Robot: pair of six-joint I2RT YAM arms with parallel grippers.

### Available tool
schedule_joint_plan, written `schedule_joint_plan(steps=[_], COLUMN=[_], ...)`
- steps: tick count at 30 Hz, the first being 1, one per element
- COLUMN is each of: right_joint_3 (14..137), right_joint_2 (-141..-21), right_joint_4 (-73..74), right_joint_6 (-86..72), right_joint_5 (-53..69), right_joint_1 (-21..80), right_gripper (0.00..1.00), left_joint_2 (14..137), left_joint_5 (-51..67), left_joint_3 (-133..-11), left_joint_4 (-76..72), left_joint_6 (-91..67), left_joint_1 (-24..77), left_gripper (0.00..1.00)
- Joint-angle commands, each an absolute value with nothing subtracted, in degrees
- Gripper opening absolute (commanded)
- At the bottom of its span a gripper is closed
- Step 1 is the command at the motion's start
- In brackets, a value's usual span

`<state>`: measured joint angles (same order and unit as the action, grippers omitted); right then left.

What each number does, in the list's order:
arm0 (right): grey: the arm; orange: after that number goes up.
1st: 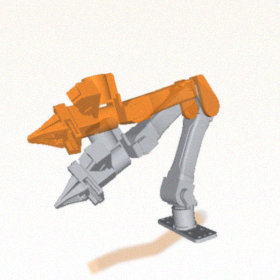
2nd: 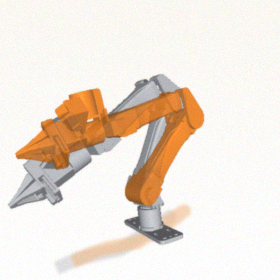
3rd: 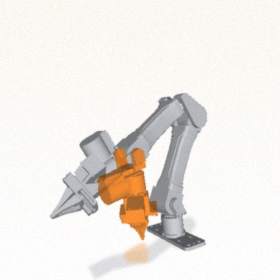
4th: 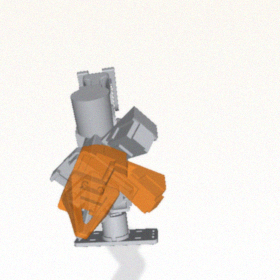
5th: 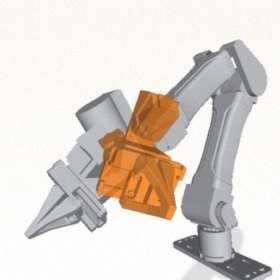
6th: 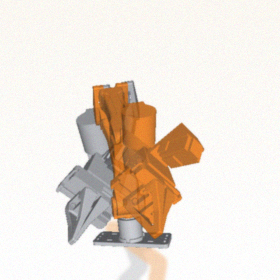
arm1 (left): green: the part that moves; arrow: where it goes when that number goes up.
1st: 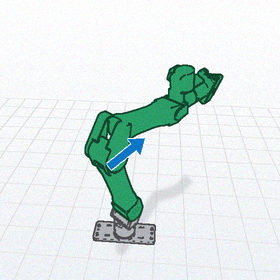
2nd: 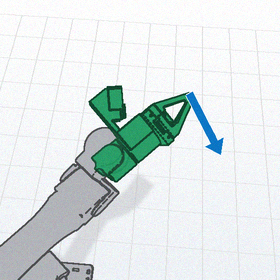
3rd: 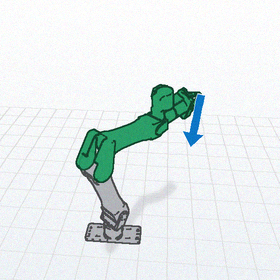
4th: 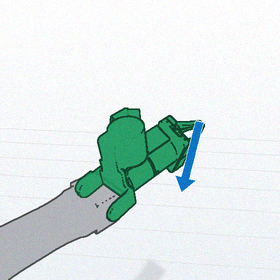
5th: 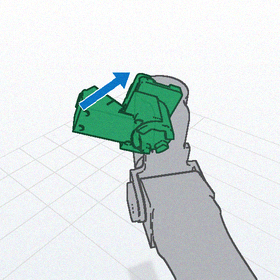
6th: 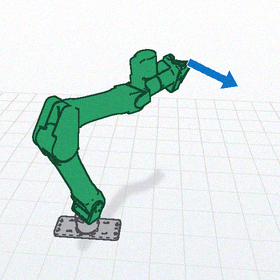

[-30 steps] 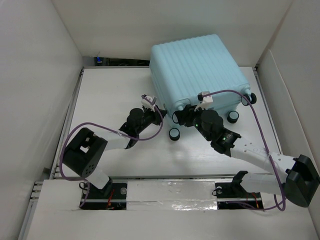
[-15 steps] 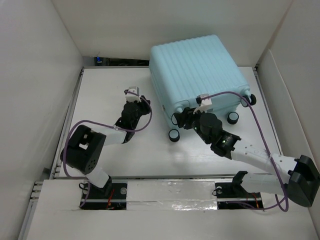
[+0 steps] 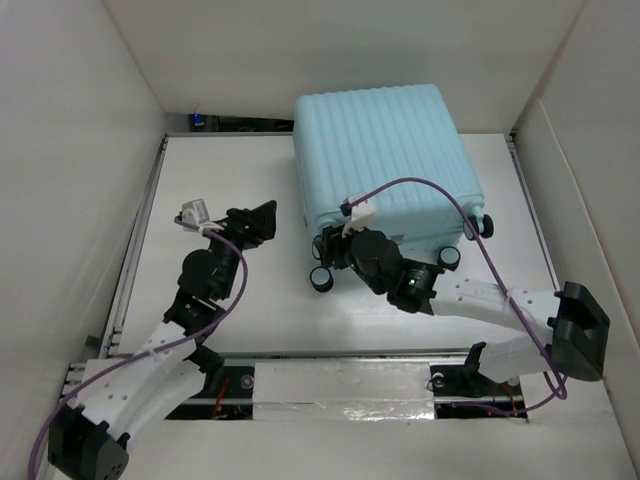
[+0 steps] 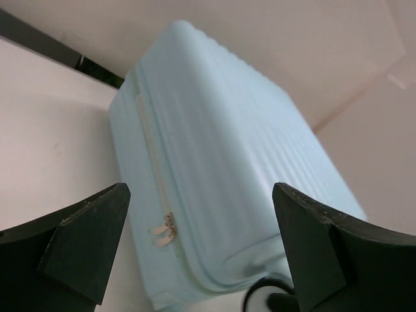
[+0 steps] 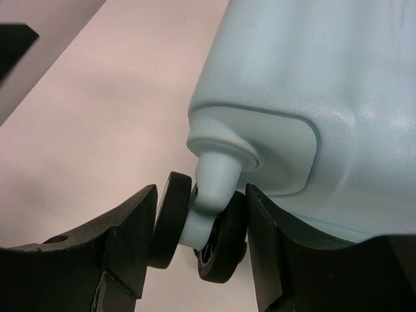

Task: Pack the luggage

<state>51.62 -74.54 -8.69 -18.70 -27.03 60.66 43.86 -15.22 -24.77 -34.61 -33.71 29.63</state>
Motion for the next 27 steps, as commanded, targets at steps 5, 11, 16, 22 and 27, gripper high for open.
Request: schedule_joint_plan(steps=[5, 11, 16, 22, 27], right_joint_3=[63.97, 64.69, 61.89, 56.43, 50.46], right_joint_2=[-80.42, -73.4, -60.23, -41.8, -32.35], right_joint_4=[-9.24, -5.19, -1.06, 6.67, 6.85], right_joint_6=[-16.35, -13.72, -9.76, -10.19, -12.3], right_joint_5=[-10.71, -15.72, -28.97, -43.42, -37.9], right_joint_1=[75.76, 77.08, 77.08, 65.24, 48.73], right_gripper=[0.0, 1.0, 1.0, 1.0, 1.0], left_joint_2=[29.36, 26.37, 25.23, 23.12, 24.78], left_joint_5=[-14.59, -10.47, -8.61, -9.31, -10.11], left_joint_3=[-26.01, -33.3, -38.75, -45.43, -45.97], left_joint_4=[-16.89, -10.29, -6.34, -2.12, -1.15], left_joint_6=[-39.37, -38.06, -34.64, -28.75, -26.89], left_joint_1=[30.15, 30.15, 30.15, 30.15, 30.15], left_gripper=[0.99, 0.99, 0.99, 0.99, 0.99])
